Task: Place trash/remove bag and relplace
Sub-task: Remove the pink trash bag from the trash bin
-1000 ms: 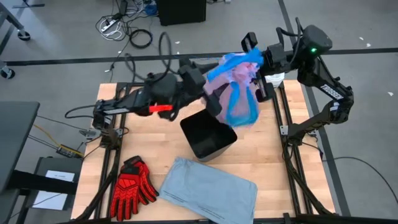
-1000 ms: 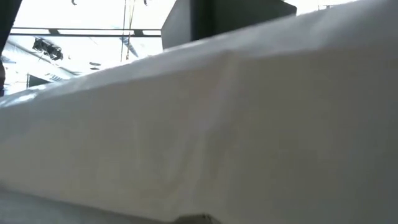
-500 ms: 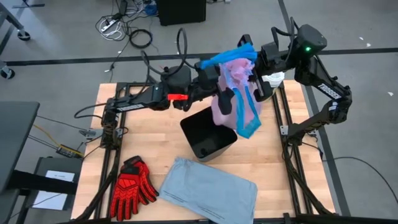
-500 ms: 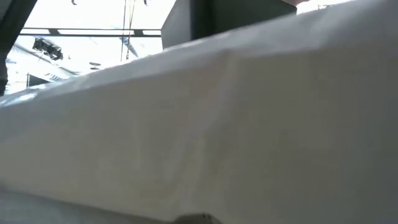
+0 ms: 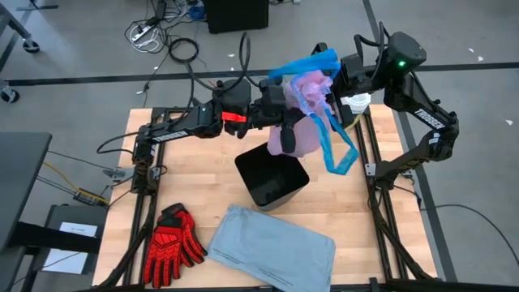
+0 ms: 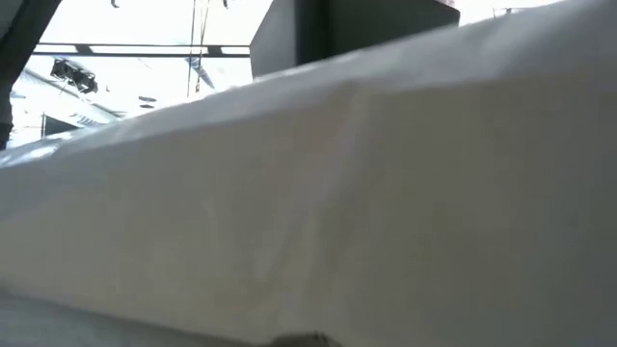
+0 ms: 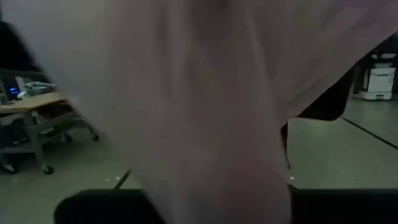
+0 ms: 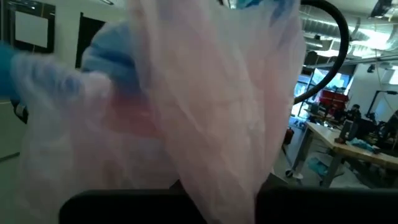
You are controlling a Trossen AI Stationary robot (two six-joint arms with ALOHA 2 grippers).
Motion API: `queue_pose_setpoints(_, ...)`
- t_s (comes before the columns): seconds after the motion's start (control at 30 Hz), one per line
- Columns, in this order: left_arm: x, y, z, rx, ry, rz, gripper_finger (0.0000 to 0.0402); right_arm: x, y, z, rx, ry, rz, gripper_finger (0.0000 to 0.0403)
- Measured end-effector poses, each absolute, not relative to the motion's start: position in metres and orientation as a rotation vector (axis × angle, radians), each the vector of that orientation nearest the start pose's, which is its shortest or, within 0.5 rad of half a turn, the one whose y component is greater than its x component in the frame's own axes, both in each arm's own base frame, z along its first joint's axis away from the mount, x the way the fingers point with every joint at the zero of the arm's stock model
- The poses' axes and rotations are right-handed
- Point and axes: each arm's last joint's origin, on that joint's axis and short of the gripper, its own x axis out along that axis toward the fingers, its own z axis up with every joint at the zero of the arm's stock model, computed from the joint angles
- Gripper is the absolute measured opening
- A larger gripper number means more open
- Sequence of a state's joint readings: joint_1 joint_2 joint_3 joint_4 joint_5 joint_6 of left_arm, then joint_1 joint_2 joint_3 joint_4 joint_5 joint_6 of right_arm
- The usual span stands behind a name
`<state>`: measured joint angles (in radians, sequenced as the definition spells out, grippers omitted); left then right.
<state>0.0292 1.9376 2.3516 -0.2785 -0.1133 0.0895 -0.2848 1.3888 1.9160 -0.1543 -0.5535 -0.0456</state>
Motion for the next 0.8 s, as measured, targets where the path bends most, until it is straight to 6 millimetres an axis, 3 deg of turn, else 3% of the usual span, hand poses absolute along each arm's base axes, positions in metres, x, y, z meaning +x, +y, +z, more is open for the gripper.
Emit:
queue_pose_setpoints(0.17,0.400,0.018,0.518,0.089,-0.057,0.286,0.0004,0.232,-0.051,0.571,-0.199,-0.335,0.302,0.0002)
queue_pose_setpoints(0.33,0.372,0.027,0.528,0.098,0.019,0.445,0.0003,0.234,-0.056,0.565,-0.142,-0.262,0.223,0.0019)
queue_pose_setpoints(0.57,0.331,0.046,0.547,0.094,0.042,0.650,0.0001,0.236,-0.066,0.551,-0.115,-0.114,-0.024,0.0096)
queue_pose_setpoints(0.67,0.320,0.061,0.544,0.054,0.106,0.735,0.0001,0.237,-0.068,0.544,-0.072,-0.042,-0.130,0.0132)
queue_pose_setpoints(0.8,0.313,0.072,0.534,0.007,0.197,0.809,0.0001,0.233,-0.067,0.540,-0.043,0.003,-0.121,0.0158)
